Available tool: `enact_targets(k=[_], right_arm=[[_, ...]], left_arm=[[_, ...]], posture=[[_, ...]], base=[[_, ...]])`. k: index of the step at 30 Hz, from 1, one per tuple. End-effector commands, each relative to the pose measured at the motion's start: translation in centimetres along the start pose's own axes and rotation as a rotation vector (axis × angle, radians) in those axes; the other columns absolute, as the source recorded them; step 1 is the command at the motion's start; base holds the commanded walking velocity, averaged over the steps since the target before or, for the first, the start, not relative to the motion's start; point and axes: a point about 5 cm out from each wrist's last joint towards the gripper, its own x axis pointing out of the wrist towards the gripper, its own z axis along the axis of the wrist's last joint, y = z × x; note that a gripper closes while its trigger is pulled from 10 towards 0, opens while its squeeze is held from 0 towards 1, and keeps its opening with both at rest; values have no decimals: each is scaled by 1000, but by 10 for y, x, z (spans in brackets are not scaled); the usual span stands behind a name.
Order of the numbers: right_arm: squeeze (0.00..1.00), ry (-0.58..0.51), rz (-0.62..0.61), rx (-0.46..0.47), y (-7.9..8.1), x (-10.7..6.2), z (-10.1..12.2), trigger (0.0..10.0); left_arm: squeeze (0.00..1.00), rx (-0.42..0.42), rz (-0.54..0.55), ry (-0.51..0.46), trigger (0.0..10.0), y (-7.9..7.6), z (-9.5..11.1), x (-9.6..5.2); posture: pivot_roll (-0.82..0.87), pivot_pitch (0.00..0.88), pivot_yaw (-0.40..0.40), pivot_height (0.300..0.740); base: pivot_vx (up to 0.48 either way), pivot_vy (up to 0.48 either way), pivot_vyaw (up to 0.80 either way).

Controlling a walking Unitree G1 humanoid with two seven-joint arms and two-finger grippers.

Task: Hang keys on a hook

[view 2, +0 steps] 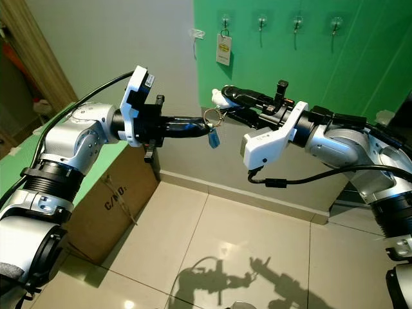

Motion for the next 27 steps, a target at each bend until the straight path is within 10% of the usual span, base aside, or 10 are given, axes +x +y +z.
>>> enact_targets(k=[1, 7, 8, 12, 14, 15, 16, 17, 19, 27], right_arm=[[0, 21, -27, 19, -3, -3, -3, 0], [0, 21, -28, 22, -2, -3, -3, 0], [0, 20, -29, 21, -3, -2, -2, 0], [0, 11, -35, 19, -6, -1, -1, 0], [0, 9, -37, 19, -6, -1, 0, 0], [0, 7, -39, 19, -6, -1, 0, 0], [0, 6, -40, 20, -7, -1, 0, 0], [0, 2, -41, 21, -7, 0, 1, 0], [0, 0, -44, 23, -7, 0, 2, 0], [0, -17, -57, 30, -11, 2, 5, 0]], left_arm=[[0, 17, -4, 2, 0, -1, 5, -5], [0, 32, 19, 29, 0, 0, 2, -5], [0, 44, 39, 44, 10000, 1, 1, -4], [0, 63, 95, 63, 10000, 6, 0, -4], [239, 62, 95, 65, 10000, 6, -1, -4], [522, 62, 96, 65, 10000, 6, -1, -4], [522, 62, 97, 66, 10000, 6, -1, -4], [882, 61, 98, 65, 10000, 7, -1, -4], [1000, 57, 97, 62, 10000, 7, -2, -3], [1000, 48, 90, 60, 10000, 7, -3, -1]], posture=[[-256, 0, 106, 740], [-255, 0, 105, 740], [-255, 0, 105, 740], [-256, 0, 106, 740], [-256, 0, 105, 740], [-256, 0, 105, 740], [-257, 0, 105, 740], [-257, 0, 105, 740], [-257, 0, 106, 740], [-261, 0, 107, 740]], base=[[0, 0, 0], [0, 0, 0], [0, 0, 0], [0, 0, 0], [0, 0, 0], [0, 0, 0], [0, 0, 0], [0, 0, 0], [0, 0, 0], [0, 0, 0]])
